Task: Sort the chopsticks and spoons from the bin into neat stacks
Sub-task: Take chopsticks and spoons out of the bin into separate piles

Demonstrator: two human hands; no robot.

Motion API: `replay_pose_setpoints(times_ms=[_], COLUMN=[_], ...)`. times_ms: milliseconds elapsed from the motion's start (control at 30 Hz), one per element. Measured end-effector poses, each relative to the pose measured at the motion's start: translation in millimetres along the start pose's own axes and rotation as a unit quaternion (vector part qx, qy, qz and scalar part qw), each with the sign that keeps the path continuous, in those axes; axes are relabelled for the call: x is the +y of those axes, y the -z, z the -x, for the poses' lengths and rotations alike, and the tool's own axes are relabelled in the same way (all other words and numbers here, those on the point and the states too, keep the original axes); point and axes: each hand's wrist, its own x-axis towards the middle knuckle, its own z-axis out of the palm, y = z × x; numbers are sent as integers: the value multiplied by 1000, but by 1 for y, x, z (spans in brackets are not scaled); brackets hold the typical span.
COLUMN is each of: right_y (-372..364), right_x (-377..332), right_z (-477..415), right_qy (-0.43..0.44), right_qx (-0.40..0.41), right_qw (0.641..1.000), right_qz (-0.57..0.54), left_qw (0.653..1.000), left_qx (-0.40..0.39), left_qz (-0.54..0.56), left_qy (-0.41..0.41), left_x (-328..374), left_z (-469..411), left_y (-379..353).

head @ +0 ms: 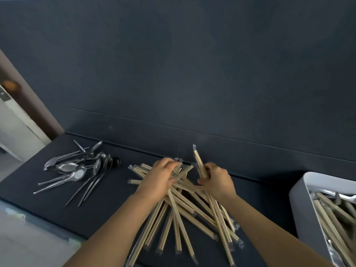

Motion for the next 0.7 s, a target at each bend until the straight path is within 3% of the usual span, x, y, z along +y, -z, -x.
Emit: replay_pose_setpoints(times_ms=[433, 700], right_y=[13, 72], right_x=[21, 34], right_z=[16, 84], right_qy=[1, 6], right_qx=[2, 144], right_qw=[1000, 989], right_qz=[23, -24], left_qw=[997, 989], left_qx=[-63, -49], left_qz=[-16, 12], left_qy=[-47, -139], left_x=[6, 48], left_z=[19, 22], left_y=[-11, -6])
